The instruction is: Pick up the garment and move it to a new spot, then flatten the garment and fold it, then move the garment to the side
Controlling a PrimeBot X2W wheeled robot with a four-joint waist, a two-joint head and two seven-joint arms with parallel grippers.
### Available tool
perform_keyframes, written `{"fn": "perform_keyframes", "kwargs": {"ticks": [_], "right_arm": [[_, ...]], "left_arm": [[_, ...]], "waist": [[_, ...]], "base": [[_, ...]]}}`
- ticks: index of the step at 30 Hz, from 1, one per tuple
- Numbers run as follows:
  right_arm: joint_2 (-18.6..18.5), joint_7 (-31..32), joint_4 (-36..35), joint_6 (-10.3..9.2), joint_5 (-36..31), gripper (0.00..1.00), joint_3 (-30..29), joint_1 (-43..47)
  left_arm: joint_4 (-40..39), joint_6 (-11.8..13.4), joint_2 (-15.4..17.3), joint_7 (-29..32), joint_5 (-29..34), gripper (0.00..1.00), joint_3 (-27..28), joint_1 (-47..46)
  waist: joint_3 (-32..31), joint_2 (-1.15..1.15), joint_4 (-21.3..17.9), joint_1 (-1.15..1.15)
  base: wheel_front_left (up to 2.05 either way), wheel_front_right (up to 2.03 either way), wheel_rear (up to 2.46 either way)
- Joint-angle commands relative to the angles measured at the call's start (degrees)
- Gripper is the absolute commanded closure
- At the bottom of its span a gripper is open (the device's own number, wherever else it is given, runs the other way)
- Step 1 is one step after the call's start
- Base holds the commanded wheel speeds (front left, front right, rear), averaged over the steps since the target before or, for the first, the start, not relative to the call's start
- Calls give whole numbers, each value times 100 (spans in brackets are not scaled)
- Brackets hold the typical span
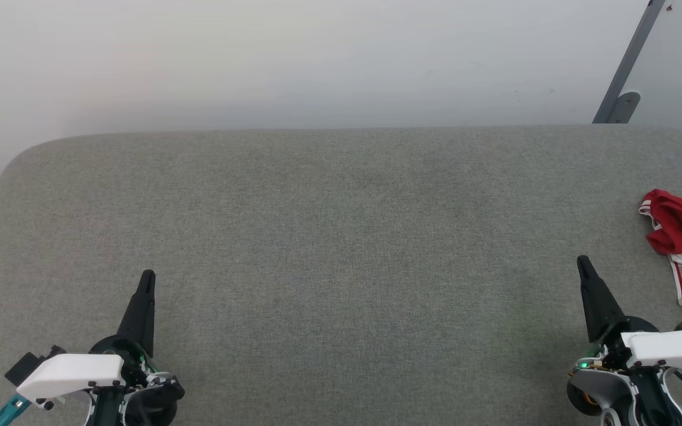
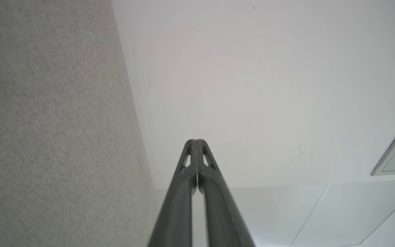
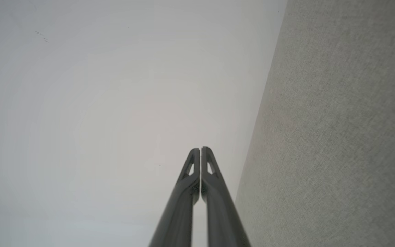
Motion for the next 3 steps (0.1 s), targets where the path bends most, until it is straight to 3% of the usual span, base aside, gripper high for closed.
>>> {"fn": "perform_keyframes", "kwargs": {"ticks": [1, 3], "right_arm": [[11, 13, 5, 2, 14, 100, -2, -21], [11, 13, 4, 2, 14, 100, -2, -21]], "left_arm": [[-2, 12, -8, 24, 27, 100, 18, -74], [-2, 12, -9, 26, 27, 100, 18, -74]], "waist": [[0, 0, 0, 0], [0, 0, 0, 0]], "base": [[0, 0, 0], [0, 0, 0]]}}
